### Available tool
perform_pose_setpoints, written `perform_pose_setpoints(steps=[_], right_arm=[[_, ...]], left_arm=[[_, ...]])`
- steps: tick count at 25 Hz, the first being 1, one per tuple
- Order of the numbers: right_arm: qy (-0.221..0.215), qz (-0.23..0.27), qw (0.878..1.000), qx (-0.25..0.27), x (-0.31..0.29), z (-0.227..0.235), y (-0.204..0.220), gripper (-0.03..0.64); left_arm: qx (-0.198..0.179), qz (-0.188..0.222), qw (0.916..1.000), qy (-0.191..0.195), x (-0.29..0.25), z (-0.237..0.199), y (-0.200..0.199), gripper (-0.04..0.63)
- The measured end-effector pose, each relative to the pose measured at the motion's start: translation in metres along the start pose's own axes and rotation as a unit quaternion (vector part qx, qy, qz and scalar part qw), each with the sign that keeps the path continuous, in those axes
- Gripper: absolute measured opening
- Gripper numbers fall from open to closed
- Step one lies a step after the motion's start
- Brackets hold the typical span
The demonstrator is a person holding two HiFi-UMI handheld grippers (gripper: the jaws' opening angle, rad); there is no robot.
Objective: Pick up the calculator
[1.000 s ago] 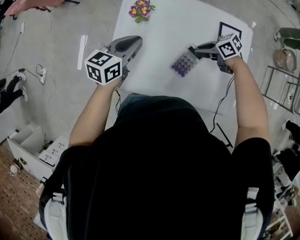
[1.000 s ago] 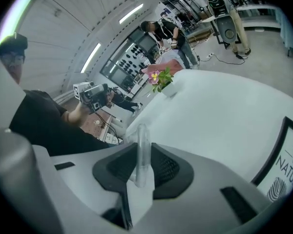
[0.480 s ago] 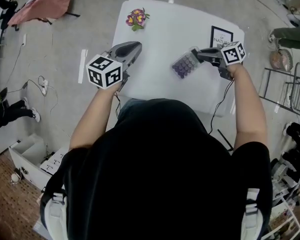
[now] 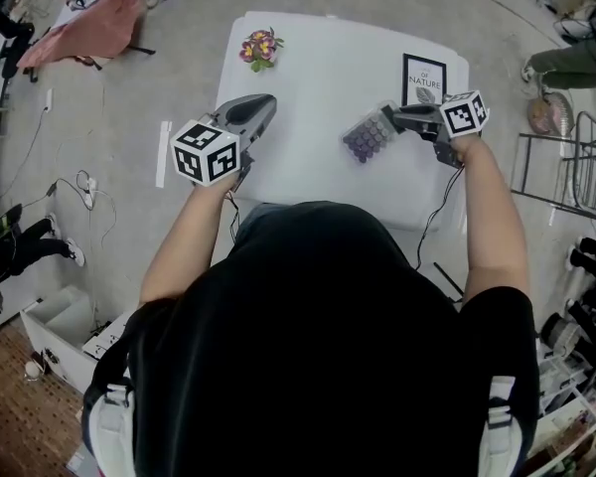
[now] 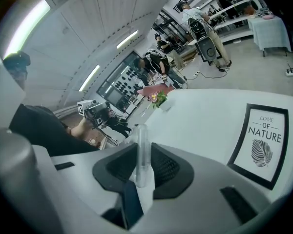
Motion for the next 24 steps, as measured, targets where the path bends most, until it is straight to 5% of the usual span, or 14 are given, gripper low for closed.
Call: perform_pose_setpoints(steps=[24], right_arm=[[0.013, 0.029, 0.999, -0.005, 0.032, -0.018, 0.050, 0.097]], left_arm=[[-0.025, -0.001, 0.9995, 0.022, 0.005, 0.036, 0.006, 0.040]])
Point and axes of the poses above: the fingertips, and each gripper's own axes: x backward along the fingers, z to its right, y out of its underside, the point moved 5 cm from there along x, backward along the fingers, and after that the axes turned 13 degrees about -y, right-handed, at the moved point
